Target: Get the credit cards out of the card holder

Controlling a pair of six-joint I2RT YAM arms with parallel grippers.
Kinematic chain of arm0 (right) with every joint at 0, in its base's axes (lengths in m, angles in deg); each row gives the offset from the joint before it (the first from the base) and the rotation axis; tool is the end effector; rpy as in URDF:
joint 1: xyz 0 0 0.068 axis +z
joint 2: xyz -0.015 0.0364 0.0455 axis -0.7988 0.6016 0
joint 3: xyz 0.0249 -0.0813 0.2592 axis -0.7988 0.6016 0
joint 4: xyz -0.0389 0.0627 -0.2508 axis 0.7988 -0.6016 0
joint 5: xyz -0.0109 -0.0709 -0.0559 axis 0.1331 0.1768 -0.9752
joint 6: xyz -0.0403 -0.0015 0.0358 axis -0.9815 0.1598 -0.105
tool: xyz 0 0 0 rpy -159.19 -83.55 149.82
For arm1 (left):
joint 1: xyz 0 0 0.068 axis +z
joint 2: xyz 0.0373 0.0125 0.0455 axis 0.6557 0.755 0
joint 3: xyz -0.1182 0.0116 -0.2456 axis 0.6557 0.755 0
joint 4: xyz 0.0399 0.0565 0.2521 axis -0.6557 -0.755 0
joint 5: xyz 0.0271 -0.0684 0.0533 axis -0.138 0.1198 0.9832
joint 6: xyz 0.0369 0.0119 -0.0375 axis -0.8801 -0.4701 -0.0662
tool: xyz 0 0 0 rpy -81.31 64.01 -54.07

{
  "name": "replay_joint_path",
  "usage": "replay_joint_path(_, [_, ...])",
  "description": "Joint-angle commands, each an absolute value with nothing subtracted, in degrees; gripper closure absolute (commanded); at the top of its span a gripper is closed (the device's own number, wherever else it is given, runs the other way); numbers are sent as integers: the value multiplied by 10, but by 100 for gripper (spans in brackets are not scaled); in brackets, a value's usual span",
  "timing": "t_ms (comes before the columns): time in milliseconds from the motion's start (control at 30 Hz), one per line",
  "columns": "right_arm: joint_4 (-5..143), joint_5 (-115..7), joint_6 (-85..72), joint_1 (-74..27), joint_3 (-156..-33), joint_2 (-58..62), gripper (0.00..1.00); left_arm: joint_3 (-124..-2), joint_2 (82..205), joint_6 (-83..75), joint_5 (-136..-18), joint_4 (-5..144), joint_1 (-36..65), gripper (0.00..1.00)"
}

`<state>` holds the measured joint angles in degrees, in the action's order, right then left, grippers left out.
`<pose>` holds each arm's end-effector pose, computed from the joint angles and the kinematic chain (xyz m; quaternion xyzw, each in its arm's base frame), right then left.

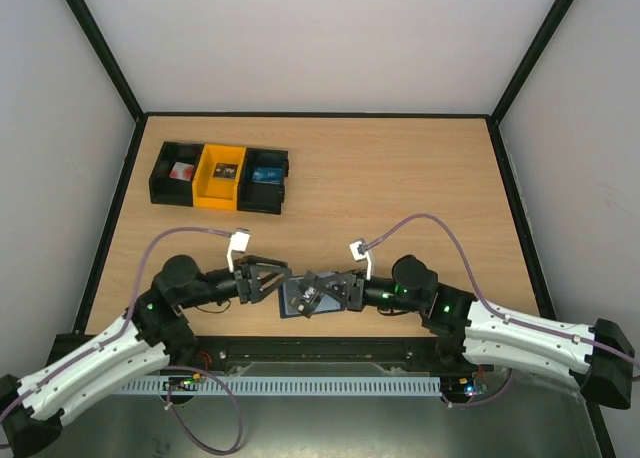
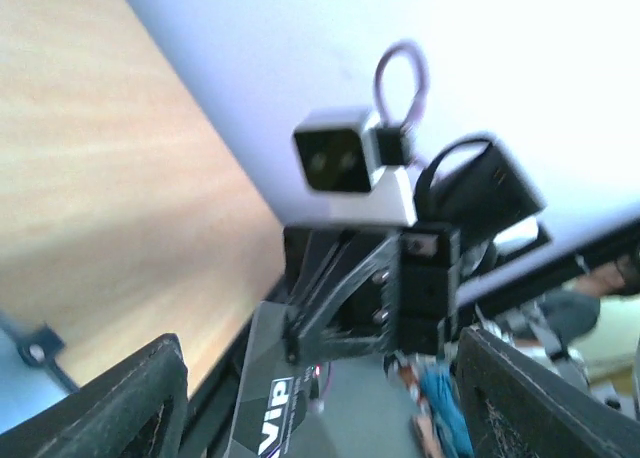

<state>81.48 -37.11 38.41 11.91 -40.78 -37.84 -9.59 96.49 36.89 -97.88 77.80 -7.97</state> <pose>0.0622 0.1677 0.2510 -0.2223 0.7120 0.6346 0.2024 0.0811 -0.1193 0.2606 0.1572 0.6815 -0.6482 0.3011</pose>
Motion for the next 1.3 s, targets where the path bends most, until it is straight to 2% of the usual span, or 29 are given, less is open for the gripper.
replay_joint_path(0, [968,-469,478,122,-373,-379,98,-95,887,391,-823,743,-81,24])
replay_joint_path(167, [1079,-577,551,121,-348,-342,98,-85,817,428,-724,700,-81,22])
replay_joint_path(500, [1188,-704,627,122,-376,-254,98,-52,849,510,-710,788,-81,26])
replay_joint_path(767, [1216,-741,655,122,-389,-226,98,-44,911,538,-708,864,-81,30])
replay_joint_path(1100, [1189,-757,692,122,-416,-201,98,-44,976,555,-753,949,-83,31])
replay_joint_path(1267, [1189,-760,712,123,-425,-174,98,-52,995,557,-763,970,-84,37])
